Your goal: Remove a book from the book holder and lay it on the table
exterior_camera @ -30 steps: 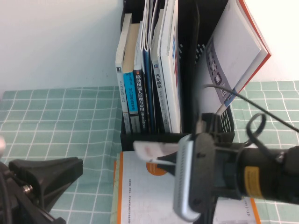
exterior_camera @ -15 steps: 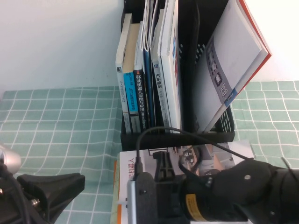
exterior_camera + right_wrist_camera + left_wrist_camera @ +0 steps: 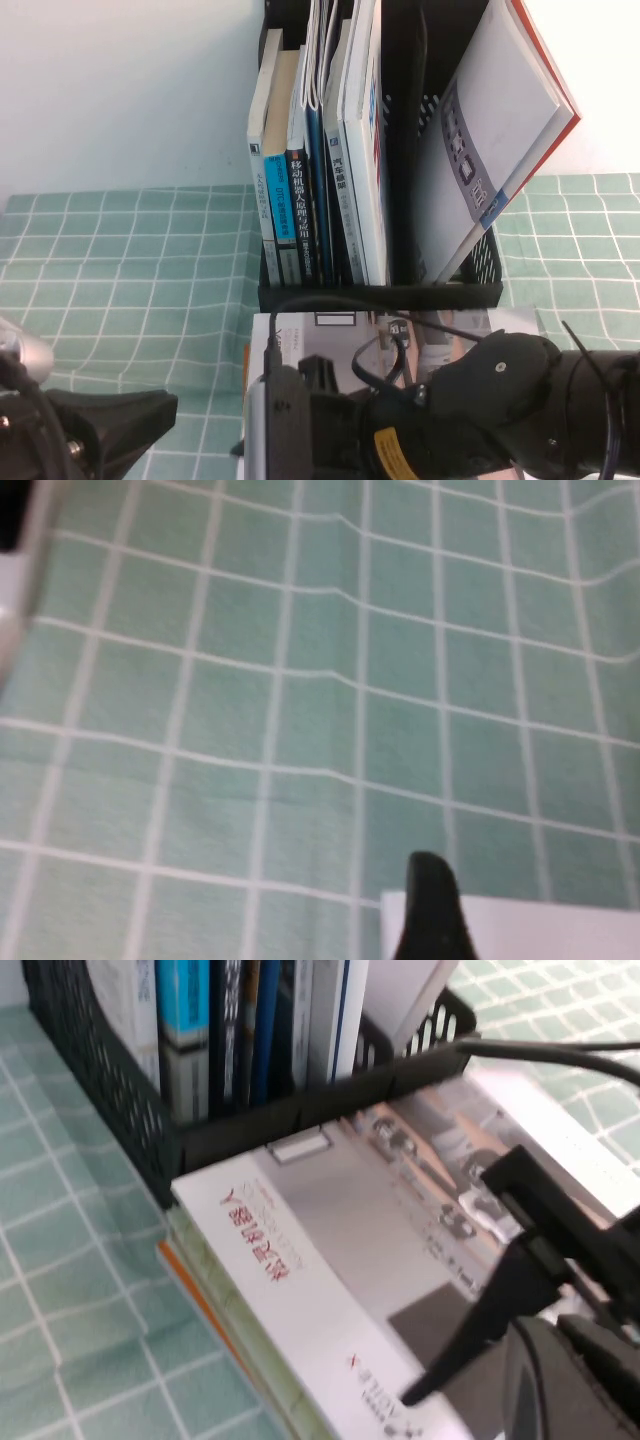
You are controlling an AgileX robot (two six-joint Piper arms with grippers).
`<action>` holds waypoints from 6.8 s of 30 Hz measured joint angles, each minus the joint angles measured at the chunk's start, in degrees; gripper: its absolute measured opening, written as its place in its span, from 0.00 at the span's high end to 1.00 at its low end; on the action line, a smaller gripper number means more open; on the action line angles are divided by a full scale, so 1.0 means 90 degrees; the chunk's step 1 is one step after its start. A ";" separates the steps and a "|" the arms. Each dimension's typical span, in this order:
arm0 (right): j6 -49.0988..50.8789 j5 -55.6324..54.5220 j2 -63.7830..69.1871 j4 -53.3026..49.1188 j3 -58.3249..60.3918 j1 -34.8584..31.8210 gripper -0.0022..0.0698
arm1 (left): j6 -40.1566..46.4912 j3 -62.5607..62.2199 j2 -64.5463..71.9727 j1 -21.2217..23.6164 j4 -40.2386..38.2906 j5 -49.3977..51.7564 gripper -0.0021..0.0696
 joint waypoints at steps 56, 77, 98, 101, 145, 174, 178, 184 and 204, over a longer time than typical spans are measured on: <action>-0.4893 0.5654 -0.9639 0.7892 0.4839 -0.0207 0.97 | -0.0578 0.1697 -0.0067 0.0000 0.1984 -0.3619 0.97; -0.4882 0.5630 -0.9639 0.7892 0.4839 -0.0207 0.97 | -0.0481 0.1783 -0.0846 0.0603 0.2200 -0.3033 0.97; -0.4882 0.5630 -0.9639 0.7892 0.4839 -0.0207 0.97 | -0.1258 0.3318 -0.4076 0.3486 0.2026 -0.2736 0.97; -0.4882 0.5630 -0.9639 0.7892 0.4839 -0.0207 0.97 | -0.1547 0.3722 -0.4076 0.3486 0.1949 -0.2736 0.97; -0.4882 0.5630 -0.9639 0.7892 0.4849 -0.0207 0.97 | 0.0512 0.3825 -0.4115 0.3999 0.0314 -0.1038 0.97; -0.4882 0.5593 -0.9717 0.8082 0.4875 -0.1394 0.97 | 0.0497 0.3825 -0.4115 0.3999 0.0300 -0.1029 0.97; -0.4912 0.5338 -1.0045 0.8414 0.5113 -0.3078 0.97 | 0.0497 0.3825 -0.4115 0.3999 0.0300 -0.1029 0.97; -0.6138 0.4016 -1.0736 0.9451 0.5978 -0.5357 0.97 | 0.0497 0.3825 -0.4115 0.3999 0.0286 -0.1029 0.97; -0.8173 0.5130 -1.0783 1.0413 0.6081 -0.6382 0.97 | 0.0497 0.3814 -0.4115 0.3999 0.0273 -0.1002 0.97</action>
